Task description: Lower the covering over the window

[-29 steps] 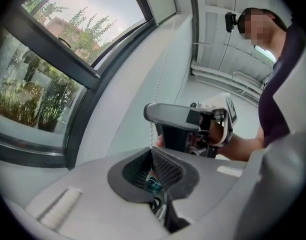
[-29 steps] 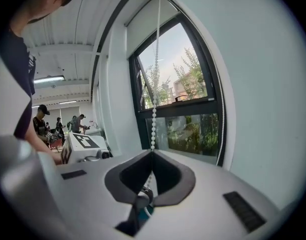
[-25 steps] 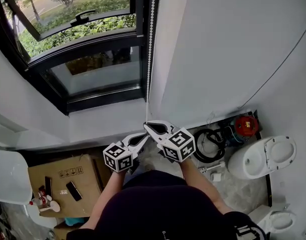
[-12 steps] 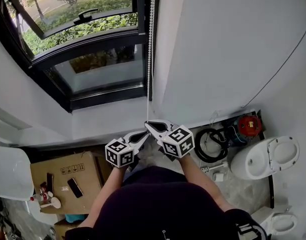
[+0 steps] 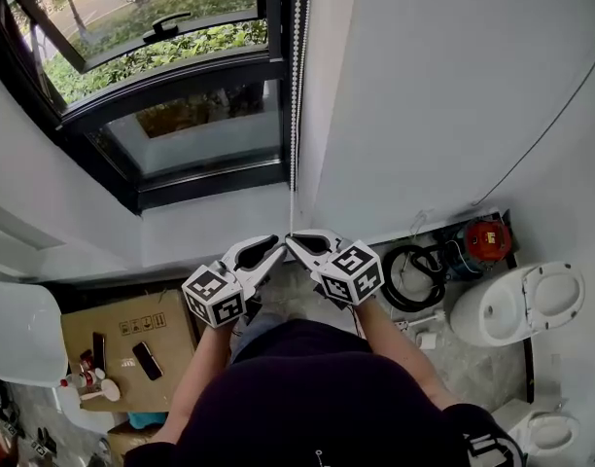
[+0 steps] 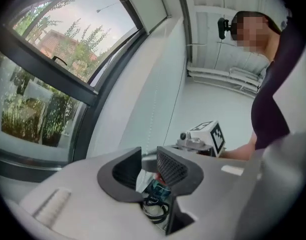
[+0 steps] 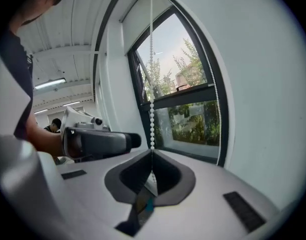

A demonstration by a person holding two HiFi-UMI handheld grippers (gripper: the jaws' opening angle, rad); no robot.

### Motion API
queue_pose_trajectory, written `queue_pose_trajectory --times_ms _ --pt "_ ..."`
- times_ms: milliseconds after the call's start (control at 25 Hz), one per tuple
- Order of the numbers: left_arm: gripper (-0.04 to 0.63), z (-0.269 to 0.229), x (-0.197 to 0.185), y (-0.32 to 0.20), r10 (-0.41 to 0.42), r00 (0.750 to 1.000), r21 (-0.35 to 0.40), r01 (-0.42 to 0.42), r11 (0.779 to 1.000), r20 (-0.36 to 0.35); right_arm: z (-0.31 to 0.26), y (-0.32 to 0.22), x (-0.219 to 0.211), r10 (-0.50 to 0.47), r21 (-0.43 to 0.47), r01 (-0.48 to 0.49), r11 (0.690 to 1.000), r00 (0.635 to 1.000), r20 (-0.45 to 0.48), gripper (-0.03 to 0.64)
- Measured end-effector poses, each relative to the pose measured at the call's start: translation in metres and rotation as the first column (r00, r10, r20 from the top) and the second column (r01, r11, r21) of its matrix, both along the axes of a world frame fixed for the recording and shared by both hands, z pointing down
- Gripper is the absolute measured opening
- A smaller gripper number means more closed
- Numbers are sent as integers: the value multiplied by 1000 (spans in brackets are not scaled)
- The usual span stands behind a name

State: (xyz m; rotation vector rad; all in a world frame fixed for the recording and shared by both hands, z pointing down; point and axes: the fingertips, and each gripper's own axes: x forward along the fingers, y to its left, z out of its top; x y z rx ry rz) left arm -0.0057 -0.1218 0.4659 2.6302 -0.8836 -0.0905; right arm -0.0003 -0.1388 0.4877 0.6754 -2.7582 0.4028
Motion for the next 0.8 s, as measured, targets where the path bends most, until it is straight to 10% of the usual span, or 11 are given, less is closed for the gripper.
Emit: queue_pose_trajectory --times_ms 800 --pt "41 -108 38 -31 89 994 242 -100 965 56 12 19 13 -15 -40 14 999 1000 -17 14"
